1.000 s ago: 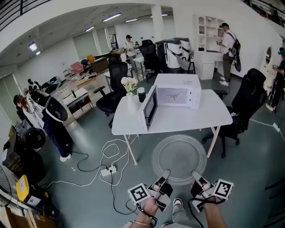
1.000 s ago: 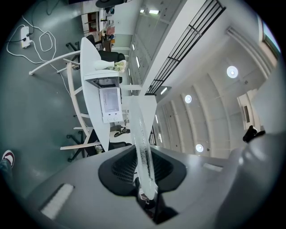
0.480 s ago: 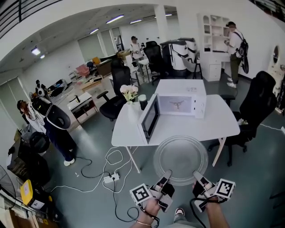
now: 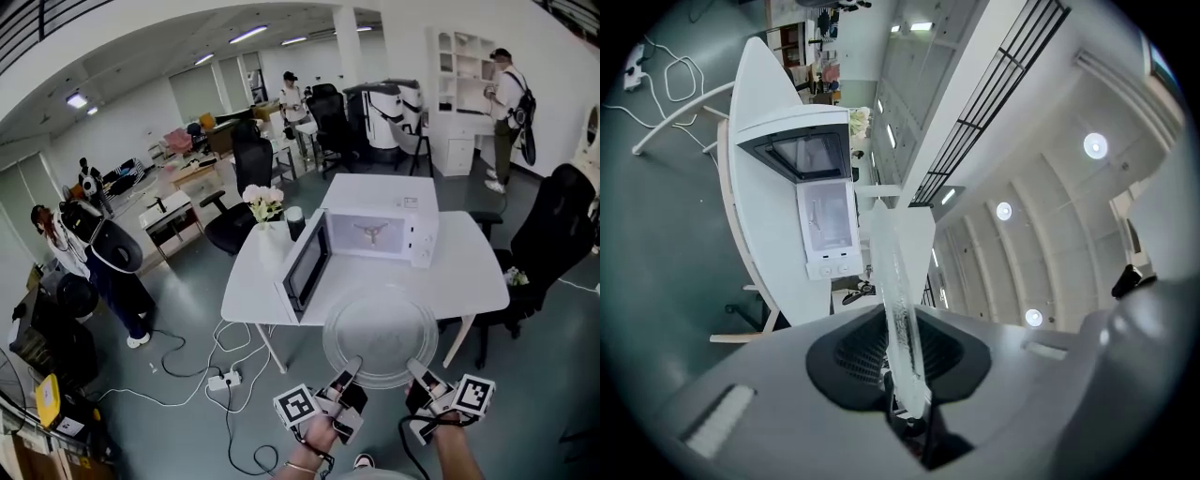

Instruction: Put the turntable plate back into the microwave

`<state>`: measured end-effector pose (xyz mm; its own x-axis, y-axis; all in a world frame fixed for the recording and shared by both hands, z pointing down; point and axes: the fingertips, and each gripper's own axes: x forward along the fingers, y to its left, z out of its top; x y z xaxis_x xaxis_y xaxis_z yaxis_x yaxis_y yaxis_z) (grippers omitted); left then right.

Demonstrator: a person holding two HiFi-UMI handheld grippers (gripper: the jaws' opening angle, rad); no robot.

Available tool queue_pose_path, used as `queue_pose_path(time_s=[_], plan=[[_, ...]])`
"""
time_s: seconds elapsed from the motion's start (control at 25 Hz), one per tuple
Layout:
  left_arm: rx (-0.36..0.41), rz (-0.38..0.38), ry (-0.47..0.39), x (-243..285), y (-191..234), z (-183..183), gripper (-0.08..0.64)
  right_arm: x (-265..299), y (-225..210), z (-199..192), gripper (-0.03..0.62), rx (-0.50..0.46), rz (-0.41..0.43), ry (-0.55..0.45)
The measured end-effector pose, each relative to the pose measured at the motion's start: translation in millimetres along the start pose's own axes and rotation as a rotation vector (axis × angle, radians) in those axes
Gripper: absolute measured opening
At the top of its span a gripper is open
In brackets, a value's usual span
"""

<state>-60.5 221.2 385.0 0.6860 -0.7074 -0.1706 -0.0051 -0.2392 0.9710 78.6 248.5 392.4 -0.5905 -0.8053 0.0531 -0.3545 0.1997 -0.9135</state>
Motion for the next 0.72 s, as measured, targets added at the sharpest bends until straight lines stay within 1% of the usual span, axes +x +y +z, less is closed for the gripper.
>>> queue_pose_path(time_s=[0.12,0.32,0.44,0.72], plan=[[-0.002,0.007,-0.005,22,6,6,0.044,11,-9,19,0.072,-0.001,-0.009,0.013],[0.006,0.030,-0.019,46,13,12,0.043,23,-19,43,0.072,-0.001,-0.002,0.034],[0.008,0.047,-0.024,56,15,16,0.044,31,-23,52,0.072,0.009,0.014,0.041],[0.013,0.064,-0.018,83,28,36,0.044,57,-40,69,0.074,0.046,0.001,0.043]])
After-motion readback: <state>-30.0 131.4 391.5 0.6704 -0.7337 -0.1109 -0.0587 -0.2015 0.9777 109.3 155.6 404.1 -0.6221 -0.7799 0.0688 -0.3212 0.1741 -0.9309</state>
